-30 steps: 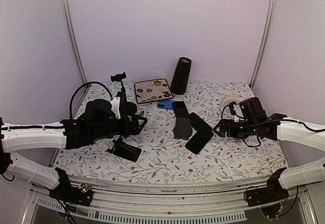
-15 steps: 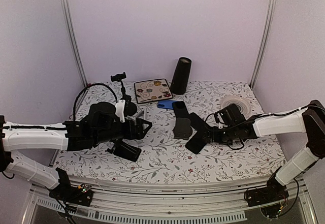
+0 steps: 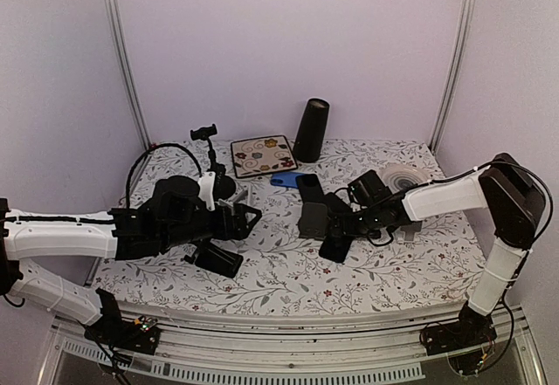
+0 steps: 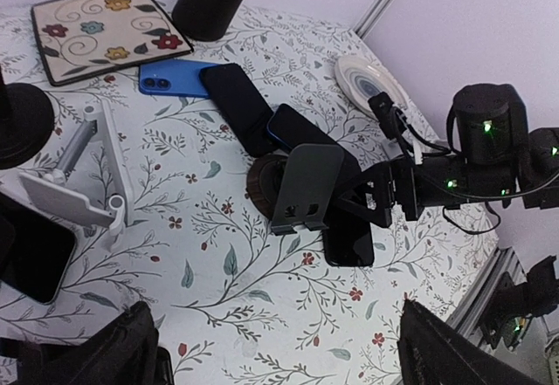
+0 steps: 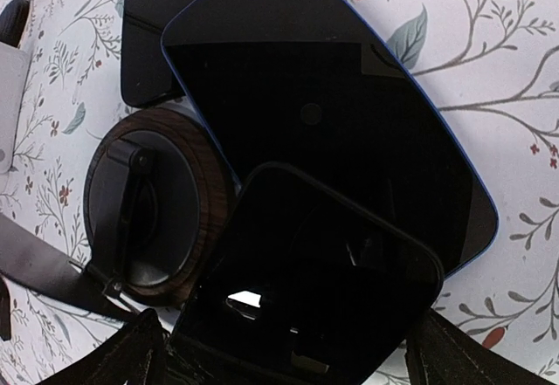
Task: Place the phone on the phone stand
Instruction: Adjust the phone at the center of the board.
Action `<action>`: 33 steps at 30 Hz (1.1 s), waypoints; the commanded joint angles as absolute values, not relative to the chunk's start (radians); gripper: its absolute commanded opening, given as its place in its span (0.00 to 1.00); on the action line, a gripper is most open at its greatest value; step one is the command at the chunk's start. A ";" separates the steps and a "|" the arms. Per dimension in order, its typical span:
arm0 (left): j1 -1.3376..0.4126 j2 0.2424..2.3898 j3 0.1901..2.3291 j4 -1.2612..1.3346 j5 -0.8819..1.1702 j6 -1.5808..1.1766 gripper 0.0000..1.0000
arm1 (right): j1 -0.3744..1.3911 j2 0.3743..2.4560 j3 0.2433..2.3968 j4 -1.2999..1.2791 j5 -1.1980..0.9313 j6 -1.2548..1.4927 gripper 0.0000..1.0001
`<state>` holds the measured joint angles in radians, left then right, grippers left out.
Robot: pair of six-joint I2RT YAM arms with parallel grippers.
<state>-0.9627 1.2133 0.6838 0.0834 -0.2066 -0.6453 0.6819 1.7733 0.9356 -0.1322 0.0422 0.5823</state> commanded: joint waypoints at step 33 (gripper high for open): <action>-1.075 1.370 0.771 0.076 -0.276 -0.741 0.96 | 0.739 1.960 1.101 -0.393 0.267 0.426 0.99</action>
<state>-1.0573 1.3697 0.7536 0.0830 -0.2504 -0.7269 0.7277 1.9522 1.1812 -0.3202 0.2577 0.4553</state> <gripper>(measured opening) 0.957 0.989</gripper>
